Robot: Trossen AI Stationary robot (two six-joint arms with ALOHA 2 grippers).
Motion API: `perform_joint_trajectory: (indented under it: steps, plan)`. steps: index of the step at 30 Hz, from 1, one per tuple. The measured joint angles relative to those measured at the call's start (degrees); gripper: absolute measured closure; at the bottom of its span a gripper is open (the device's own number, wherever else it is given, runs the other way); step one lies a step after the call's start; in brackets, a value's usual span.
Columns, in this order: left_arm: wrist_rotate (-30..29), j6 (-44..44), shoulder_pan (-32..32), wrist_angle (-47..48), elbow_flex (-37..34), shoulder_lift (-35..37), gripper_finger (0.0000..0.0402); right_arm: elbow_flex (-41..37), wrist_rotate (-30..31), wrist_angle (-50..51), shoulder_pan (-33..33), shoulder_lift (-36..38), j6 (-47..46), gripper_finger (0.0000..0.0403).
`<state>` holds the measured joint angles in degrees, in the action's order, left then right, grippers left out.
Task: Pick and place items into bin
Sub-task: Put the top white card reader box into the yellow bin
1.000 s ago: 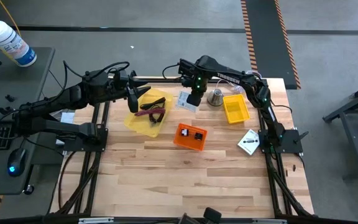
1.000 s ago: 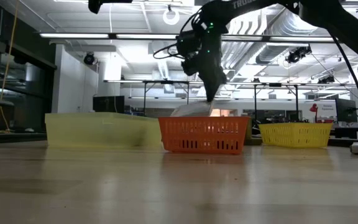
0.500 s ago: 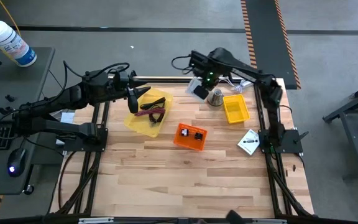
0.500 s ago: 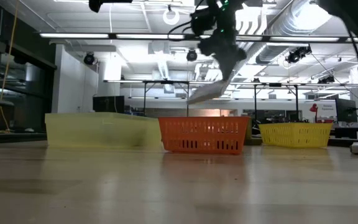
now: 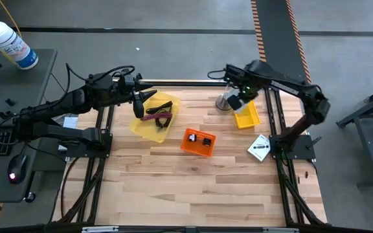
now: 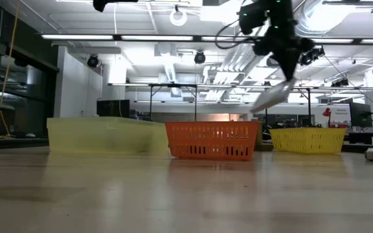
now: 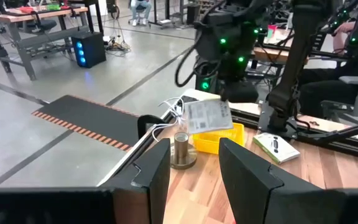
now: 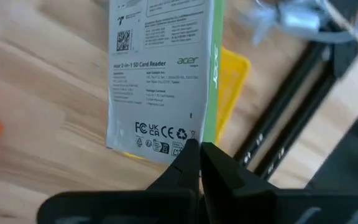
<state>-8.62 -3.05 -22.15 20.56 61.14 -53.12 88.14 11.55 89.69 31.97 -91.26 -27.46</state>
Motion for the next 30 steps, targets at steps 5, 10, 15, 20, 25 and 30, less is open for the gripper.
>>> perform_joint_trajectory:
  steps: [5,10,15,20,25,30]
  plan:
    - [0.0,-0.2,0.0,-0.1,0.0,0.0,0.0277,-8.3,-0.2,-1.8,0.0,6.3,-7.4,0.0402]
    - [0.0,-0.2,0.0,-0.8,0.0,0.0,0.0277,-15.0,-1.4,-5.8,0.0,10.5,-12.1,0.0402]
    - [0.0,-0.2,0.0,-1.2,0.0,0.0,0.0277,-20.4,-1.7,-8.4,0.3,12.9,-13.5,0.0402]
    - [0.0,-0.2,0.0,-1.2,0.0,0.0,0.0277,-23.4,-1.7,-11.5,0.7,13.3,-14.1,0.0403]
    - [0.0,-0.2,0.0,-1.2,0.0,0.0,0.0277,-24.3,-2.4,-14.3,1.3,13.3,-14.3,0.0403]
    - [0.0,-0.3,0.0,-1.2,0.0,0.0,0.0277,-24.3,-1.8,-14.0,2.3,13.3,-13.7,0.0403]
